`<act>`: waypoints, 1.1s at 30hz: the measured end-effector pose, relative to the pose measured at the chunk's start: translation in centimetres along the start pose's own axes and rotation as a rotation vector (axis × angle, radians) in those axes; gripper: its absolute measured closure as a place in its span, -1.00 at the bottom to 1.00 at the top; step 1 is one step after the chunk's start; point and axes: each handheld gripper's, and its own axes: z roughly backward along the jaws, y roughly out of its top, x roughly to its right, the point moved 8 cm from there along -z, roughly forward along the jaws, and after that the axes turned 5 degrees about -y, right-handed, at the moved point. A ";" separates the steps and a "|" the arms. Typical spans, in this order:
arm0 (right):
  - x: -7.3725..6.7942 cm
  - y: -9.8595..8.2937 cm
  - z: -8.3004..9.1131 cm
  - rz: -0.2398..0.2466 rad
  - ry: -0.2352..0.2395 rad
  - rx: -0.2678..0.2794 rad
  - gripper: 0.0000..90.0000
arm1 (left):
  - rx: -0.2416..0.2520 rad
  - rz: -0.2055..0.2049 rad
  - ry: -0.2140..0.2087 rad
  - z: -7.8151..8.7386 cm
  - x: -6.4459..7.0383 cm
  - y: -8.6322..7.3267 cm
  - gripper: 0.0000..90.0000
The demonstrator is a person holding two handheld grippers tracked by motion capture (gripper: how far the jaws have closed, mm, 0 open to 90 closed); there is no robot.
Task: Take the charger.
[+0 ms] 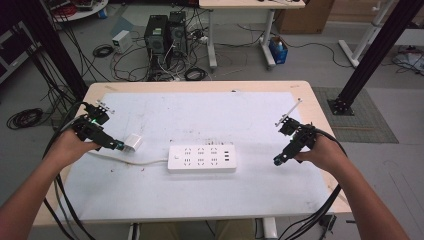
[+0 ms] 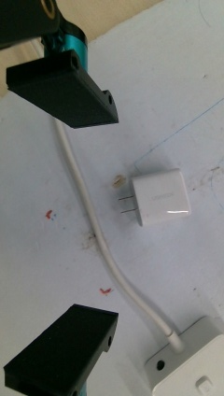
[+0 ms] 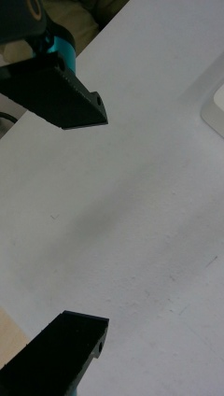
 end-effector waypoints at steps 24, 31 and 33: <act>0.3 0.4 -0.4 -0.012 -0.008 0.006 -0.92 | 0.005 0.140 0.062 -6.9 -2.1 1.7 -0.86; 0.4 0.3 -0.5 -0.018 -0.009 0.009 -0.92 | 0.016 0.166 0.071 -8.4 -2.5 1.6 -0.86; 0.5 0.3 -0.6 -0.019 -0.008 0.013 -0.92 | 0.012 0.181 0.075 -8.9 -2.5 1.6 -0.86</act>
